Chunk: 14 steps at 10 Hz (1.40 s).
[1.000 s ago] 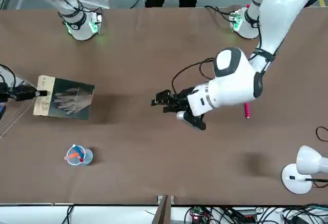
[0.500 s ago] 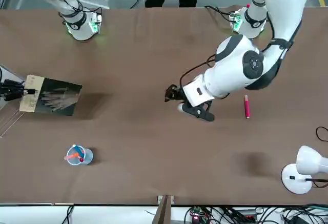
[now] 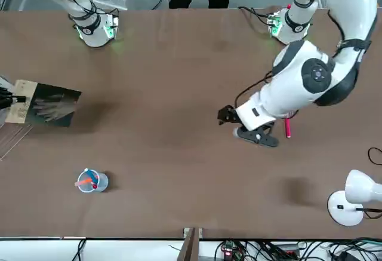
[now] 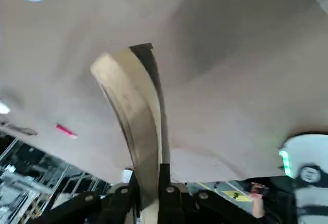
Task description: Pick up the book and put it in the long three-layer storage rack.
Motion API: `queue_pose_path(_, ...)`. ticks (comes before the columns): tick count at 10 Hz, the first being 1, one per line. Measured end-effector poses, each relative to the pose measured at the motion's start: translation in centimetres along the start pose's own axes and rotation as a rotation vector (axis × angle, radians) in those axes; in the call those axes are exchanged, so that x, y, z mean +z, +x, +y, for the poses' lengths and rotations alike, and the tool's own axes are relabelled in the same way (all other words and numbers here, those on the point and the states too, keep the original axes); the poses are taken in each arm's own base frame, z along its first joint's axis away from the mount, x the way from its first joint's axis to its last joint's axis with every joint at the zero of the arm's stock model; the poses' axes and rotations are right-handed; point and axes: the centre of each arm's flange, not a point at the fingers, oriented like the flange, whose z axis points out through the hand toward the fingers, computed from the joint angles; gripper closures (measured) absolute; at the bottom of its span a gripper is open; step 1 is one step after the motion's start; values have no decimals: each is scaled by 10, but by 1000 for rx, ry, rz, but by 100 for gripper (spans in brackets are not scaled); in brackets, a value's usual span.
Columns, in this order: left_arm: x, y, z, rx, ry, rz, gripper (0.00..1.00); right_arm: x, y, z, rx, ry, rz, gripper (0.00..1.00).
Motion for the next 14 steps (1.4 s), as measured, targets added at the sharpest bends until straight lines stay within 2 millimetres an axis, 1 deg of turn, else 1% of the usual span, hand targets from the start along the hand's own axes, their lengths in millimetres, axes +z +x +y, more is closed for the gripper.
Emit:
queue_pose_path(2,-11,6,-27,6,44,20,0,-10,5,23,40,-11,1,85)
queue_pose_path(3,-16,10,-43,36,98,39,0,-15,9,34,61,-12,-2,85)
queue_pose_path(5,-26,19,-82,94,202,65,0,-22,18,51,96,-23,2,85)
queue_pose_path(6,-32,22,-103,122,235,71,0,-25,22,53,103,-30,6,85)
queue_pose_path(9,-52,28,-163,162,266,75,0,-32,29,48,106,-85,41,85)
queue_pose_path(10,-58,29,-177,152,268,79,0,-34,31,46,103,-99,51,85)
queue_pose_path(12,-68,28,-194,125,268,89,0,-38,32,42,100,-130,66,85)
queue_pose_path(14,-81,23,-208,81,253,82,0,-40,34,45,90,-163,75,85)
